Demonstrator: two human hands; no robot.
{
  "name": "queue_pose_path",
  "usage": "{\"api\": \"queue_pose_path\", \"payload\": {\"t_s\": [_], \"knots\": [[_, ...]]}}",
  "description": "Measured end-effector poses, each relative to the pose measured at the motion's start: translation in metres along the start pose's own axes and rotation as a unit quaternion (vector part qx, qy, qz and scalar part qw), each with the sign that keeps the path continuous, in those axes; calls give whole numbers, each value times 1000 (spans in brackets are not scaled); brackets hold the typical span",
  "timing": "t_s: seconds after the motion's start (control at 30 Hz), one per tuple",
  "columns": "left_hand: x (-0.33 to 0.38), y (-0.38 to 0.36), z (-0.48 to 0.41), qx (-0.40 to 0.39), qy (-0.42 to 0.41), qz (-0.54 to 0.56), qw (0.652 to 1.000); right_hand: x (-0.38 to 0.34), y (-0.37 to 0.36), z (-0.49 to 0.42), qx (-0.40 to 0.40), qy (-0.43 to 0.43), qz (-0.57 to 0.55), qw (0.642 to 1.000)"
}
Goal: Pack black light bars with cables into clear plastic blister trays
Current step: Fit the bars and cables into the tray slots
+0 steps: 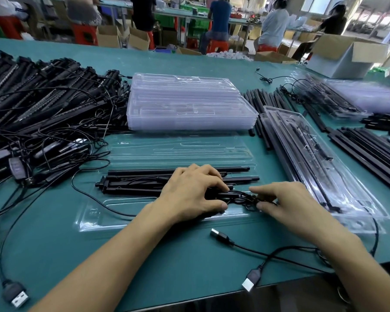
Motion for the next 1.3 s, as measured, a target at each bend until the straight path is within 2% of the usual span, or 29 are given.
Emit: {"api": "queue_pose_path", "payload": {"t_s": [0.17,0.37,0.5,0.67,0.83,1.1,1.3], "knots": [[-2,-1,-1,3,5,7,1000,15,1,7,-12,-53,97,994],[-2,0,-1,6,8,8,1000,6,-5,4,7,-84,126,989],[-1,0,-1,8,5,4,1000,4,-6,1,13,-87,81,993],[-2,0,-1,6,8,4,1000,2,-11,-5,-59,-46,41,996],[0,1,-2,7,1,1,1000,-7,-16,-10,-82,-9,0,997],[-2,0,-3,4,-2,-10,1000,-10,-15,-15,-78,28,-60,995],[-2,-2,-4,-7,-5,-20,1000,-8,-10,-17,-65,6,-125,990]]}}
Point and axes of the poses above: each hand's wrist, its own z-axis away from the middle knuckle, its own y-axis out of the back of the hand, x = y × z, the point moved 8 cm from there along -z, towards the middle knuckle, and after that the axes turned 13 degrees about x, right-handed, at the moved point
